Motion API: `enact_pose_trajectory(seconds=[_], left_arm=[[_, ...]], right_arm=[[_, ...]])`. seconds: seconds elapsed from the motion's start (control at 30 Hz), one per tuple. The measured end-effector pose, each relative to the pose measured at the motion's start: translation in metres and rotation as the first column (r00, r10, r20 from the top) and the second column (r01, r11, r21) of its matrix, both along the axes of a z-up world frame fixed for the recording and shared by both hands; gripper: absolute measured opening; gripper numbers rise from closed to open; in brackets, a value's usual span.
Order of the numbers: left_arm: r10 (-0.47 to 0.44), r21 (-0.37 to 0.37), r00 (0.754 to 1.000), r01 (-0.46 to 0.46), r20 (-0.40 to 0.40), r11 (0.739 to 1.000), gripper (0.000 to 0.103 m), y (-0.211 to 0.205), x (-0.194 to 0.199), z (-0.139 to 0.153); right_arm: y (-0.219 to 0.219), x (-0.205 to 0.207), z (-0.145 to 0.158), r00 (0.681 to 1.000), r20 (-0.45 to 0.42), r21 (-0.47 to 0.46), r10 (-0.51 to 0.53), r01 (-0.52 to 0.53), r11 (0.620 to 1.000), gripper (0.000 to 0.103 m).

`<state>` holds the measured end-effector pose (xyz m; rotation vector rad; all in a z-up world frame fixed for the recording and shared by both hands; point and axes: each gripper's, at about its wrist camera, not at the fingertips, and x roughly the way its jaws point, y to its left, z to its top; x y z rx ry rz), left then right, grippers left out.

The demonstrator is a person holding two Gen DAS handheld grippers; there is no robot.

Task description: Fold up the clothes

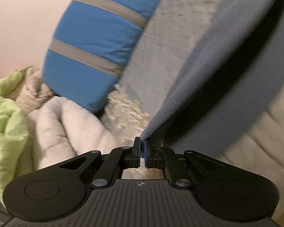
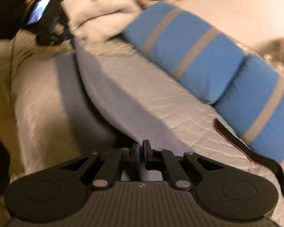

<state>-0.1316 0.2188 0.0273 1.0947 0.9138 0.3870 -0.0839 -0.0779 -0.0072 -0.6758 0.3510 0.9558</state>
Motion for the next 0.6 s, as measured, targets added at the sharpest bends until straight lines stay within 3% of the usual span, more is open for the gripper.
enact_pose_trajectory(seconds=[0.23, 0.33, 0.43, 0.5, 0.57, 0.6], left_arm=[[0.060, 0.020, 0.990, -0.058, -0.125, 0.998, 0.001, 0.012, -0.008, -0.011], [0.079, 0.013, 0.988, -0.078, -0.132, 0.997, 0.001, 0.012, -0.010, -0.012], [0.120, 0.054, 0.985, -0.114, -0.125, 0.992, 0.004, 0.013, -0.010, -0.008], [0.085, 0.022, 0.988, -0.083, -0.127, 0.996, 0.007, 0.005, -0.012, 0.000], [0.023, -0.025, 0.992, -0.026, -0.127, 0.999, 0.034, -0.006, -0.015, 0.008], [-0.007, -0.047, 0.993, 0.001, -0.121, 0.999, 0.053, -0.011, -0.016, 0.011]], right_arm=[[0.005, -0.004, -0.006, 1.000, -0.005, -0.068, 0.010, -0.011, 0.998, 0.017], [0.003, -0.003, -0.007, 1.000, -0.009, -0.075, -0.003, 0.002, 0.997, 0.017], [0.004, -0.003, -0.008, 1.000, -0.006, -0.079, -0.009, 0.008, 0.997, 0.017], [0.005, -0.004, -0.010, 1.000, -0.004, -0.082, -0.009, 0.009, 0.997, 0.017], [0.005, -0.003, -0.011, 1.000, -0.002, -0.087, -0.012, 0.012, 0.996, 0.019], [0.005, -0.003, -0.012, 1.000, 0.001, -0.090, -0.016, 0.016, 0.996, 0.019]])
